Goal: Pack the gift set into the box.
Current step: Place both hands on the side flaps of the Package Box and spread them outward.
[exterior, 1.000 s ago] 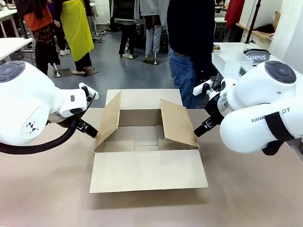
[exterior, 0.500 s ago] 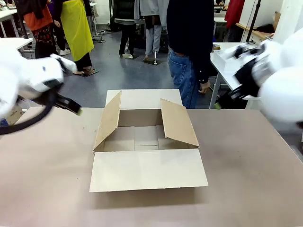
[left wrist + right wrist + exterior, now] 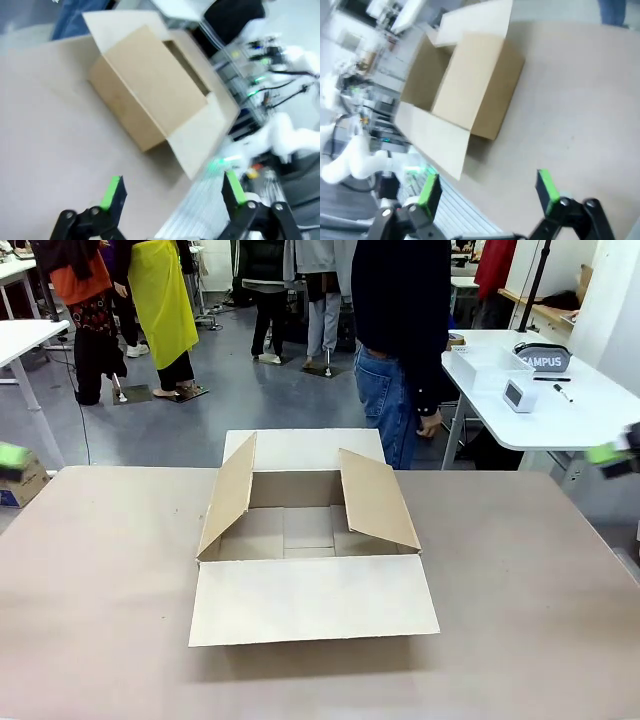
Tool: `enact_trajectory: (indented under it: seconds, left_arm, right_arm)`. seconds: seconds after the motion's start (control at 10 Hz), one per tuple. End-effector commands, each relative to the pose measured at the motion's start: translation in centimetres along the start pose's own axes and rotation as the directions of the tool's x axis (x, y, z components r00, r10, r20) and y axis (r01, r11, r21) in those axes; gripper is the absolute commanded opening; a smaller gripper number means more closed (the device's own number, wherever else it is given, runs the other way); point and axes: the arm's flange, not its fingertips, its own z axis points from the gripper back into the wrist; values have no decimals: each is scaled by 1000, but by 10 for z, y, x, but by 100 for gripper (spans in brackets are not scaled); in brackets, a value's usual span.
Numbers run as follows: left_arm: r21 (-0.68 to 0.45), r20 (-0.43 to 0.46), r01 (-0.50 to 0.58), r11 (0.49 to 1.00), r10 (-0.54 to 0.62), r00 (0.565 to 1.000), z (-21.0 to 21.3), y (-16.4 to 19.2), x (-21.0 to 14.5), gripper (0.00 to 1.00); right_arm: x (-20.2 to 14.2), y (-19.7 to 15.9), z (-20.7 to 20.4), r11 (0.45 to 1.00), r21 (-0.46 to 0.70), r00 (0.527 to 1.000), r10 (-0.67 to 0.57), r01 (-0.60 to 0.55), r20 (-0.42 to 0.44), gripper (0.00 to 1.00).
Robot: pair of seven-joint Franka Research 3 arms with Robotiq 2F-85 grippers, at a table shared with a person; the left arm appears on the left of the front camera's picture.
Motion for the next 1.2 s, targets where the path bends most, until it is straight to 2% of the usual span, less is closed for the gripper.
enact_trajectory:
  seconds: [0.0, 0.1, 0.2, 0.3, 0.6, 0.7, 0.8, 0.9, 1.0, 1.1]
  left_arm:
    - [-203, 58, -219, 954, 235, 970, 35, 69, -21, 100]
    - [-273, 103, -264, 925, 301, 948, 35, 88, -34, 100]
    - [-179, 166, -379, 908, 408, 898, 26, 105, -39, 100]
    - [-213, 116, -176, 961, 204, 972, 49, 57, -54, 100]
    - [-213, 116, -176, 961, 204, 972, 49, 57, -54, 100]
    - [-220, 104, -231, 948, 258, 961, 42, 73, -56, 100]
    - [-179, 45, -188, 966, 199, 979, 27, 53, -46, 100]
    - [-129, -31, -119, 984, 116, 993, 10, 21, -26, 100]
    - [-107, -150, -25, 994, 9, 989, -18, -20, -1, 100]
    - [-103, -267, 118, 988, -142, 953, -60, -72, 23, 100]
  right_arm:
    - [-8, -57, 33, 937, 242, 947, -291, 253, 134, 100]
    - [-21, -78, 35, 914, 299, 930, -332, 275, 160, 100]
    - [-29, -92, 26, 916, 244, 915, -365, 319, 175, 100]
    - [-34, -64, 49, 953, 212, 961, -247, 218, 123, 100]
    - [-34, -64, 49, 953, 212, 961, -247, 218, 123, 100]
    - [-36, -73, 42, 937, 222, 948, -299, 270, 111, 100]
    - [-24, -53, 32, 942, 161, 942, -314, 293, 122, 100]
    - [-4, -12, 13, 969, 71, 962, -246, 239, 119, 100]
    - [18, 43, -19, 990, -25, 986, -133, 136, 96, 100]
    - [38, 108, -74, 991, -132, 1000, 18, -18, 3, 100]
